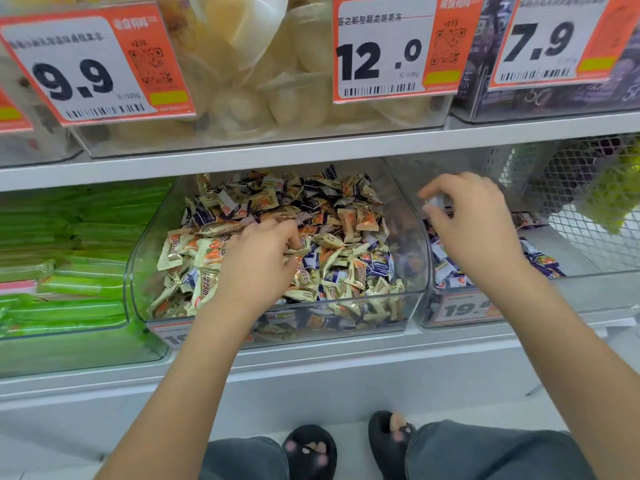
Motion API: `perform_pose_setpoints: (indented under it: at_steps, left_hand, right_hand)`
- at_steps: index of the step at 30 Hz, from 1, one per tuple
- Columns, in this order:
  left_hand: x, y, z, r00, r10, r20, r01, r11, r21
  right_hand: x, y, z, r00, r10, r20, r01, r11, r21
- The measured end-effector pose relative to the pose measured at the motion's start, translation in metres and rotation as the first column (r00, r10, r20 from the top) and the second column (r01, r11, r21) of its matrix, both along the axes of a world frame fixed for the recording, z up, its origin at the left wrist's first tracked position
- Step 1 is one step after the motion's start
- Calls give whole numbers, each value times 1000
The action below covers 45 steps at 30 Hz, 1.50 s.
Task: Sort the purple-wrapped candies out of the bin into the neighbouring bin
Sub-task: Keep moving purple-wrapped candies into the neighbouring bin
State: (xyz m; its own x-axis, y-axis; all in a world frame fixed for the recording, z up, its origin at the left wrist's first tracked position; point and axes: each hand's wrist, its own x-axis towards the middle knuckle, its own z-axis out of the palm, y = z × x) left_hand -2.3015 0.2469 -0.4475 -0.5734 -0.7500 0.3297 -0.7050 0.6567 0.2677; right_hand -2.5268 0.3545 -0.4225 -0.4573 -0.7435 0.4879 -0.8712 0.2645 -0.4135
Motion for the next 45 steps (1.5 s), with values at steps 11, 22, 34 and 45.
perform_pose_setpoints:
  at_steps: [11,22,34,45]
  left_hand:
    - [-12,4,-3,997,-20,77,20,1000,-2]
    - [5,-1,-5,998,-45,48,42,997,61]
    - [7,-1,-1,998,-60,24,58,995,81]
    - [-19,21,5,968,-142,-209,165,982,94]
  right_hand:
    - [56,-36,-13,981,186,60,-192,861,471]
    - [42,-72,-41,938,63,341,-288,689,665]
    - [34,-72,-41,882,77,465,-289,867,405]
    - [37,-43,0,-37,242,970,-431,871,-234]
